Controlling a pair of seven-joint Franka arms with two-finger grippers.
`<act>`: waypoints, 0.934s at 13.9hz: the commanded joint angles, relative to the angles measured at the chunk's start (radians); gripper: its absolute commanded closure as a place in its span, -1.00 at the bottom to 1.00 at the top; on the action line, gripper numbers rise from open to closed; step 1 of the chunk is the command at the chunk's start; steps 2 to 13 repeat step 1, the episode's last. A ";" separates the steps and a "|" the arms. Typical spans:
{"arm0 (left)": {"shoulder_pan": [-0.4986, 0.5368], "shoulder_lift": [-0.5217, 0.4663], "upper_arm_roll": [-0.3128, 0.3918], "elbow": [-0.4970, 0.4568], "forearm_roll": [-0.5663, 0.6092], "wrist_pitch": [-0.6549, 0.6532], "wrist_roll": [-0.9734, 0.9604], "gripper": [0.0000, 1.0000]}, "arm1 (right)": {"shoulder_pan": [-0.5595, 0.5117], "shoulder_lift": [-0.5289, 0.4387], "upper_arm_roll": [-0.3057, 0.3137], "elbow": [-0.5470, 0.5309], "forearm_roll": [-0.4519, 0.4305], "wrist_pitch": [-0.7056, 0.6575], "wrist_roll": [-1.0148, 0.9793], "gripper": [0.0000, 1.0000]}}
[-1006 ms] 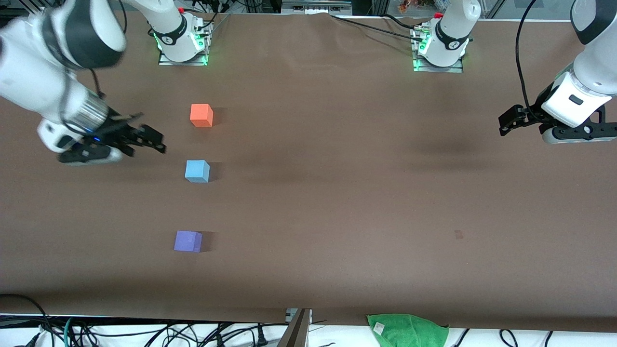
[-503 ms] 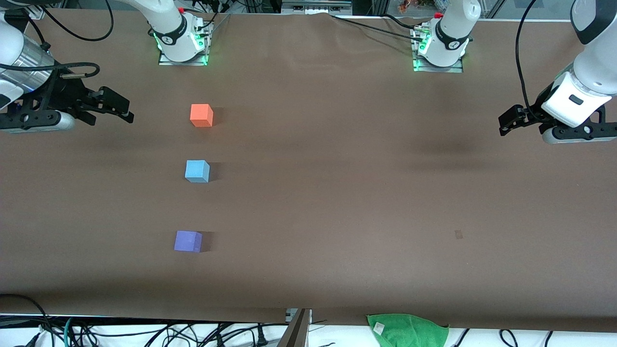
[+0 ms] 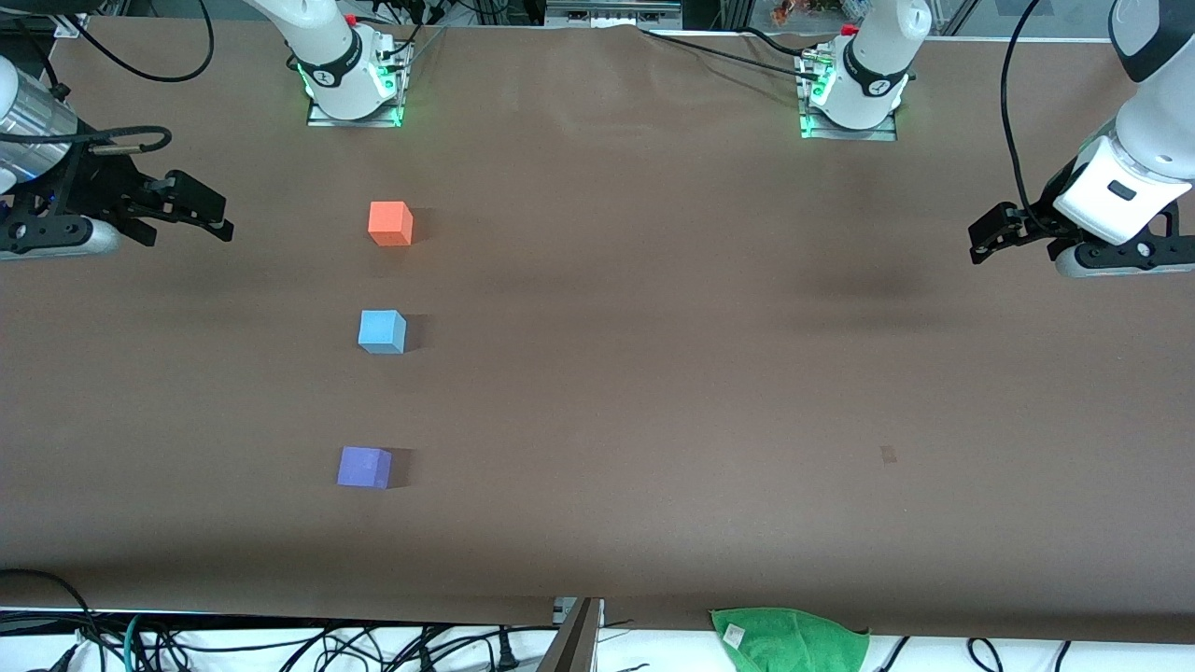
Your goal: Place blue block between orange and purple blocks
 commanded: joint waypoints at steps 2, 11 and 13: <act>0.010 -0.004 -0.005 0.012 -0.015 -0.005 0.009 -1.00 | -0.022 0.019 0.021 0.044 -0.016 -0.034 -0.006 -1.00; 0.010 -0.004 -0.005 0.012 -0.015 -0.005 0.009 -1.00 | -0.022 0.019 0.021 0.044 -0.016 -0.034 -0.006 -1.00; 0.010 -0.004 -0.005 0.012 -0.015 -0.005 0.009 -1.00 | -0.022 0.019 0.021 0.044 -0.016 -0.034 -0.006 -1.00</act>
